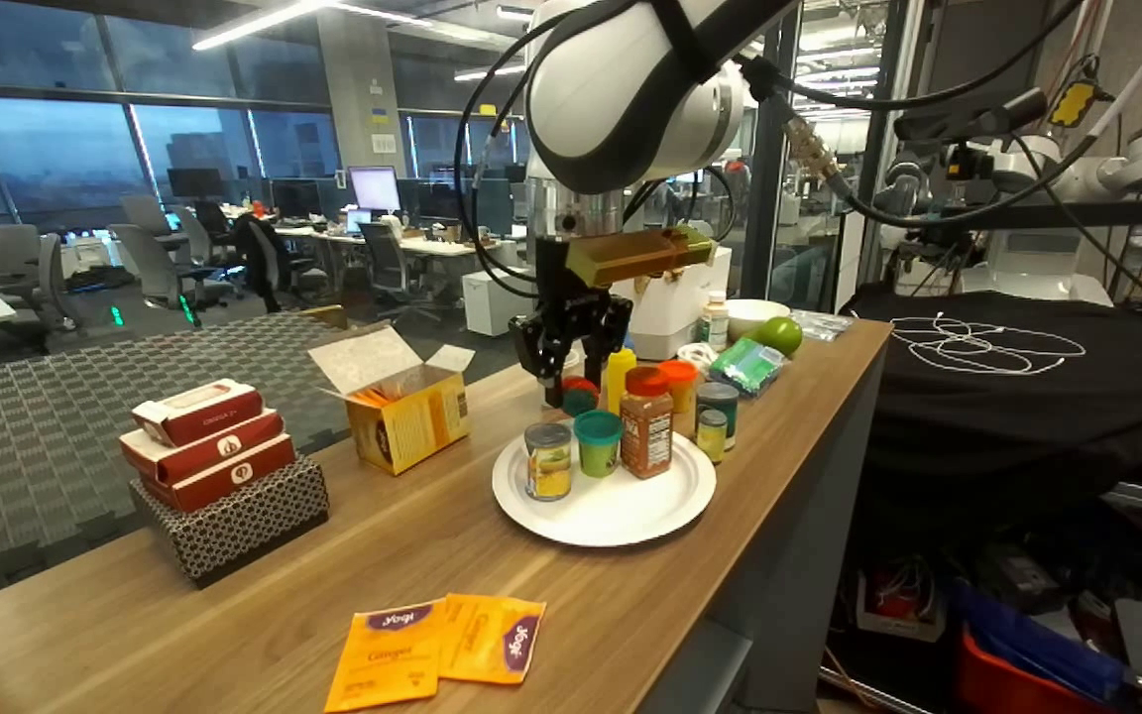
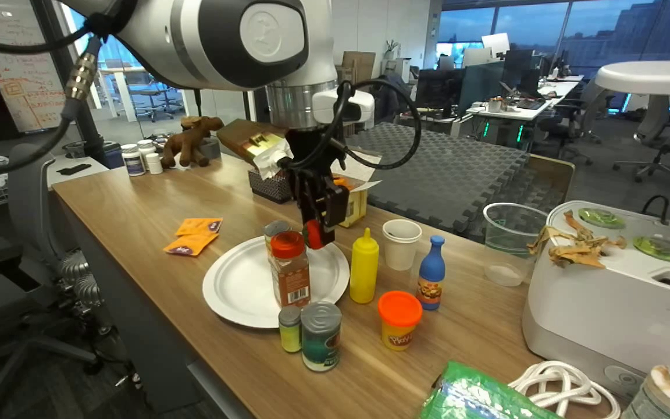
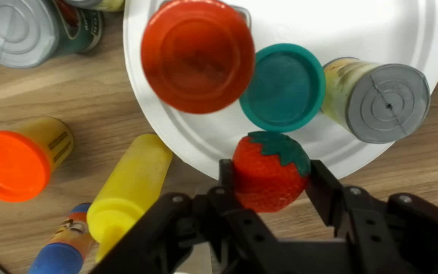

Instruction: Put the containers and strawberry plush toy on the white plate

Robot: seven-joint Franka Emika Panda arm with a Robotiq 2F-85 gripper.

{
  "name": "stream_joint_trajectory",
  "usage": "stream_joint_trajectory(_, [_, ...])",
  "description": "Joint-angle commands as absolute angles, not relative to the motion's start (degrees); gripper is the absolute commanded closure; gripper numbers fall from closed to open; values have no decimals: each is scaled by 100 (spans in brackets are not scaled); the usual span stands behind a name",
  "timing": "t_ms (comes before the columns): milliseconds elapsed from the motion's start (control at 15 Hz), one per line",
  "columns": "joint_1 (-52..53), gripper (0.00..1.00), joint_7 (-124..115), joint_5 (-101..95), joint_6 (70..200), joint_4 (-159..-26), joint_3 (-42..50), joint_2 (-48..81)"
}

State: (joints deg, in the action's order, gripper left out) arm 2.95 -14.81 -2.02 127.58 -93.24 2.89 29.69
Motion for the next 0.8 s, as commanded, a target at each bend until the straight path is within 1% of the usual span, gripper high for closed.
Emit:
stream_joint_trajectory(0, [331, 74, -1322, -296, 12911, -9508, 275, 2773])
stream_joint_trajectory(67, [348, 74, -1313, -323, 12897, -9454, 281, 2808])
stream_joint_trajectory(133, [357, 60, -1274, -328, 12878, -9412, 269, 2835])
stream_joint_trajectory(200, [365, 24, -1229, -334, 12846, -9365, 259, 2866])
stream_joint_trajectory(267, [379, 23, -1216, -348, 12849, -9348, 261, 2881])
stream_joint_trajectory(467, [402, 3, -1141, -371, 12824, -9315, 250, 2912])
stream_joint_trajectory(533, [402, 0, -1126, -381, 12826, -9313, 245, 2914])
stream_joint_trajectory(733, [390, 0, -1105, -366, 12823, -9314, 223, 2893])
